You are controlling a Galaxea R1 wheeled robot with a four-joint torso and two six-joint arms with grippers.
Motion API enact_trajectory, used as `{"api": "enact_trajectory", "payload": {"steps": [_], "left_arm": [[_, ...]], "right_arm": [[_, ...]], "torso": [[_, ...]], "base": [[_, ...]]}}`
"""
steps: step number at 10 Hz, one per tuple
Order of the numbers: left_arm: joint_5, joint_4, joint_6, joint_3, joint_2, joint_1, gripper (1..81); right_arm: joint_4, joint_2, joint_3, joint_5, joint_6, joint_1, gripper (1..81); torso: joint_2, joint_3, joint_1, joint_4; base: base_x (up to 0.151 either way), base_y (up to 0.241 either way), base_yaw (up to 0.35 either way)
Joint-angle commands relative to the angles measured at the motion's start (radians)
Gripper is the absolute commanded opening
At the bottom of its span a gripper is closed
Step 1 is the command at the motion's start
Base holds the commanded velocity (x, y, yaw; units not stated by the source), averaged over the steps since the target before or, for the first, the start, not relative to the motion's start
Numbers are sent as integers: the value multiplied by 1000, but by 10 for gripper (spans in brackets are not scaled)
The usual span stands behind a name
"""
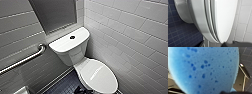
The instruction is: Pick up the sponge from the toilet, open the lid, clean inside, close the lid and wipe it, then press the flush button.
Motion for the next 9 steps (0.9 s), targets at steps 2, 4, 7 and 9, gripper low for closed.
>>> {"api": "enact_trajectory", "payload": {"steps": [2,4,7,9], "left_arm": [[23,-2,-12,-14,43,-115,811],[23,-1,-12,-54,58,-130,811],[11,-2,-12,-80,74,-144,811],[-18,-2,-12,-95,91,-149,811]], "right_arm": [[-18,-38,15,-63,0,4,10],[-18,-38,17,-54,0,5,10],[-18,-34,20,-51,0,9,10],[-18,-33,18,-51,2,9,10]], "torso": [[0,0,0,0],[0,0,0,0],[0,0,0,0],[0,0,0,0]], "base": [[0,0,0],[0,0,0],[0,0,0],[0,0,0]]}}
